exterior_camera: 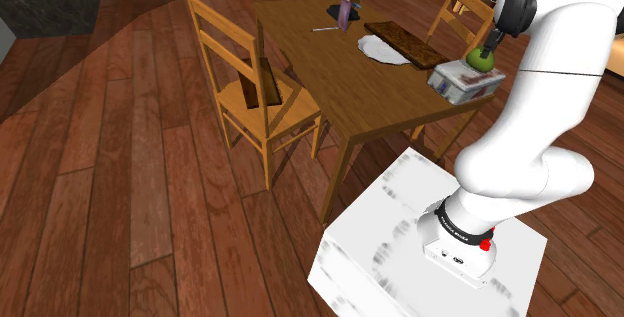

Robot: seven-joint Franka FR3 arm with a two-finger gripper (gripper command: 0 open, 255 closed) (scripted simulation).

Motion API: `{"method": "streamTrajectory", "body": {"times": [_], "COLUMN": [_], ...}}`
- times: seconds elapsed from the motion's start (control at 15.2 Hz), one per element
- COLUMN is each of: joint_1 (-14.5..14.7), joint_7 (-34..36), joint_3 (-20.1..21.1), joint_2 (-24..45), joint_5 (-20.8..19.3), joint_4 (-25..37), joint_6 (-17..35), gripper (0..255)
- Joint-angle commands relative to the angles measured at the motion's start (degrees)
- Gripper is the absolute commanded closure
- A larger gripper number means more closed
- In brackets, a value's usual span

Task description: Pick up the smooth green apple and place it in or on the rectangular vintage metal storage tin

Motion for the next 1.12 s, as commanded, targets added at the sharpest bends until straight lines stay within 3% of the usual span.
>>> {"method": "streamTrajectory", "body": {"times": [0.0, 0.33, 0.59, 1.06], "joint_1": [0.0, 0.0, -1.8, -1.8], "joint_7": [0.0, 0.0, 0.1, 0.1], "joint_3": [0.0, 0.0, 0.1, 0.1], "joint_2": [0.0, 0.0, 1.8, 1.8], "joint_5": [0.0, 0.0, 0.6, 0.6], "joint_4": [0.0, 0.0, 10.2, 10.2], "joint_6": [0.0, 0.0, -8.3, -8.3], "gripper": [0, 0, 0, 0]}}
